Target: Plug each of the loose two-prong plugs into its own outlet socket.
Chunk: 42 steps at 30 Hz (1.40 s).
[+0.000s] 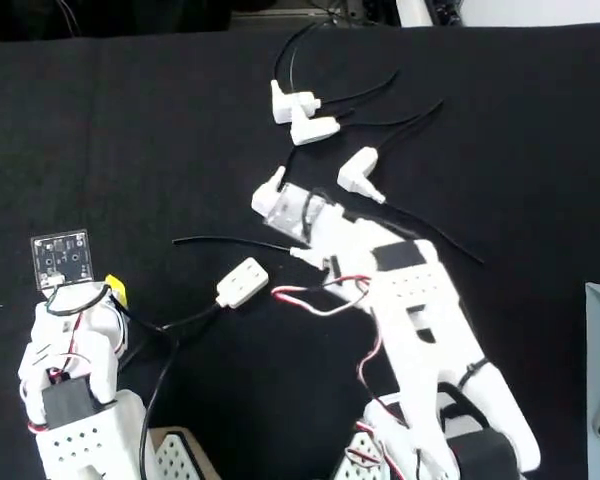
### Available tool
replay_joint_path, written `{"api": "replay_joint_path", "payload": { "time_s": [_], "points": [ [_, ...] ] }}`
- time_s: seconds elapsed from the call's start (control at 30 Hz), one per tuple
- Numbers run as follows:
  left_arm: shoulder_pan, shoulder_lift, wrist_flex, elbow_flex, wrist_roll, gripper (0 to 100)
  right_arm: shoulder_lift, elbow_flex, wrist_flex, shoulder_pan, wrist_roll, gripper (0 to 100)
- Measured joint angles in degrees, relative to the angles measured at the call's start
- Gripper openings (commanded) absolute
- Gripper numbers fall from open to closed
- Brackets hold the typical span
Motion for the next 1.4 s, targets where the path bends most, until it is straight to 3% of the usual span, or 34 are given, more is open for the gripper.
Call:
{"api": "replay_joint_path", "payload": {
  "time_s": [0.13,0.5,0.73,0.93,1.13,1.4],
  "points": [
    [0.0,0.0,0.0,0.0,0.0,15,2.11,-6.24,4.4,-3.69,-4.57,19.1],
    [0.35,0.0,0.0,0.0,0.0,15,23.74,-21.45,6.33,-4.84,-12.48,19.1],
    [0.35,0.0,0.0,0.0,0.0,15,33.49,-26.55,9.23,-6.59,-14.07,18.8],
    [0.35,0.0,0.0,0.0,0.0,15,36.13,-26.55,9.49,-7.03,-14.07,17.5],
    [0.35,0.0,0.0,0.0,0.0,15,36.31,-26.55,9.49,-6.95,-14.07,0.9],
    [0.44,0.0,0.0,0.0,0.0,15,30.33,-26.55,14.07,-6.86,-14.07,1.1]
  ]
}}
